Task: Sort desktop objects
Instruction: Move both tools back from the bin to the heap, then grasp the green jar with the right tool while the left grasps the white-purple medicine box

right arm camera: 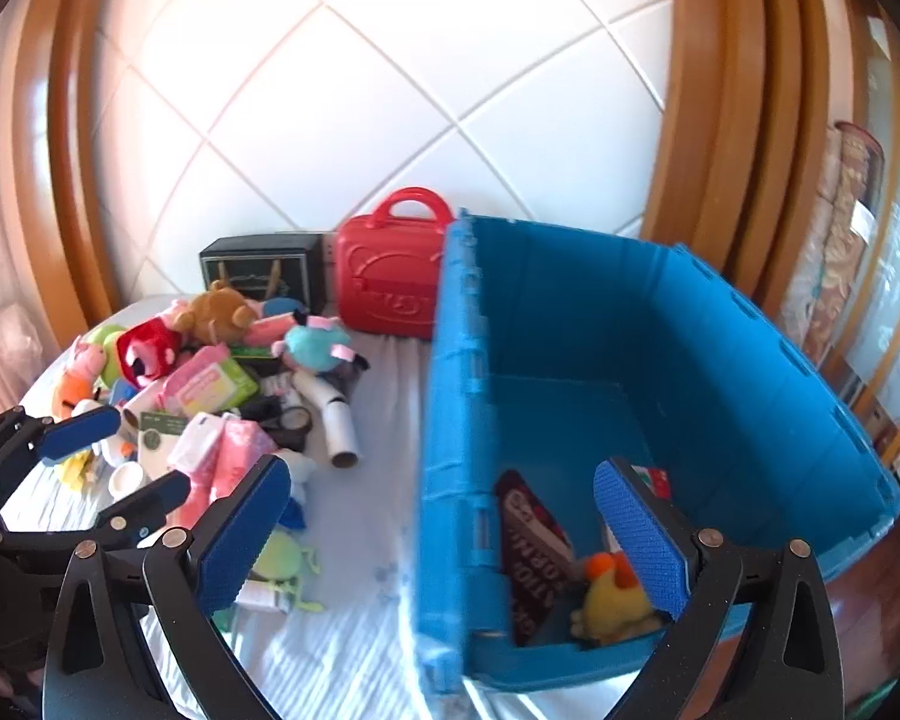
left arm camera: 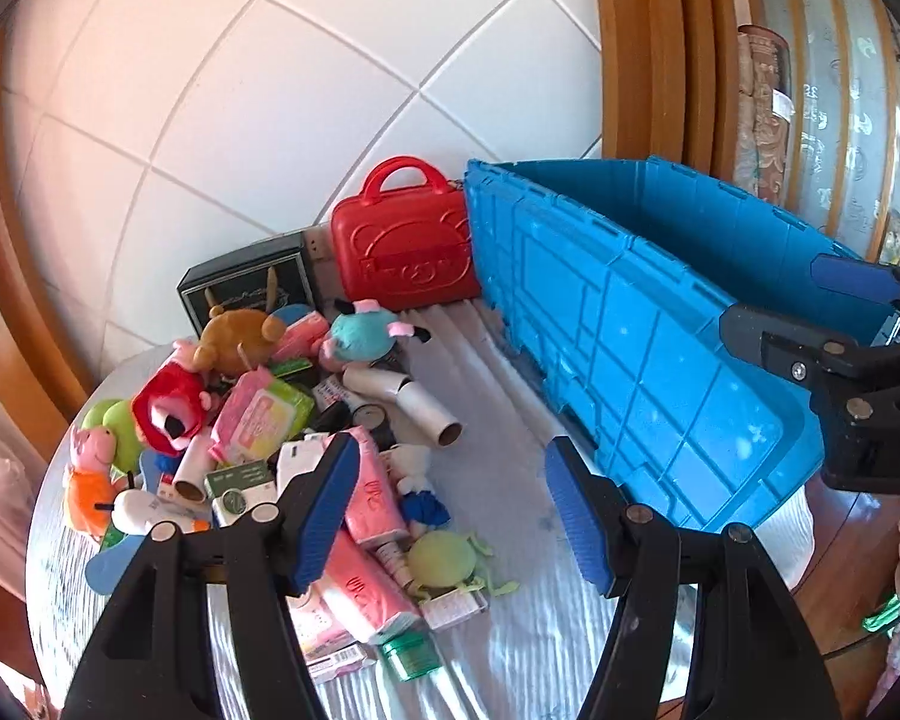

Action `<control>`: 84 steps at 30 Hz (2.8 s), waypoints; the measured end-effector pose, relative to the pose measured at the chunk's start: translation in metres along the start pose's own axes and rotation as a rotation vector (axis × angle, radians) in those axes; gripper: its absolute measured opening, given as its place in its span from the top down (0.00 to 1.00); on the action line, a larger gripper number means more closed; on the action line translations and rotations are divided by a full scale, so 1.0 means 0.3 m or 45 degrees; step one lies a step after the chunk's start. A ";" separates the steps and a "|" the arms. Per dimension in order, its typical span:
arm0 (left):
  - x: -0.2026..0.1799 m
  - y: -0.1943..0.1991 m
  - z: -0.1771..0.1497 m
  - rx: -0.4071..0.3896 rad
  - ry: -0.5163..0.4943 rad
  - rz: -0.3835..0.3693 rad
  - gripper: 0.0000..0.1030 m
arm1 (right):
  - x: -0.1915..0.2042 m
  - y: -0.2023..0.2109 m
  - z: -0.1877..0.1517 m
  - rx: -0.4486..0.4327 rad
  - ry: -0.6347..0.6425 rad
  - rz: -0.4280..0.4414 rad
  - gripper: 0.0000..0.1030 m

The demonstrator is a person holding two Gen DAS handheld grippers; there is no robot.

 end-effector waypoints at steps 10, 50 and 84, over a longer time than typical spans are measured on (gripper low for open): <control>0.326 0.004 -0.161 0.083 0.142 0.062 0.38 | 0.276 -0.025 -0.019 0.010 0.036 0.090 0.00; 0.422 -0.493 -0.938 0.680 0.057 -0.087 0.38 | 0.752 -0.624 -0.891 0.793 -0.012 0.265 0.14; 0.241 -0.290 -0.920 0.586 0.036 -0.135 0.72 | 0.788 -0.542 -0.845 0.628 0.023 0.252 0.61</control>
Point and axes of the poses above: each gripper's, at about its wrist camera, not at the fingertips, and y roughly against the way its jaws point, x to its left, z to its top, the point moved 9 cm from there along -y, roughly the way its jaws point, and after that the axes turned 1 degree about -z, right-handed, at the moved point
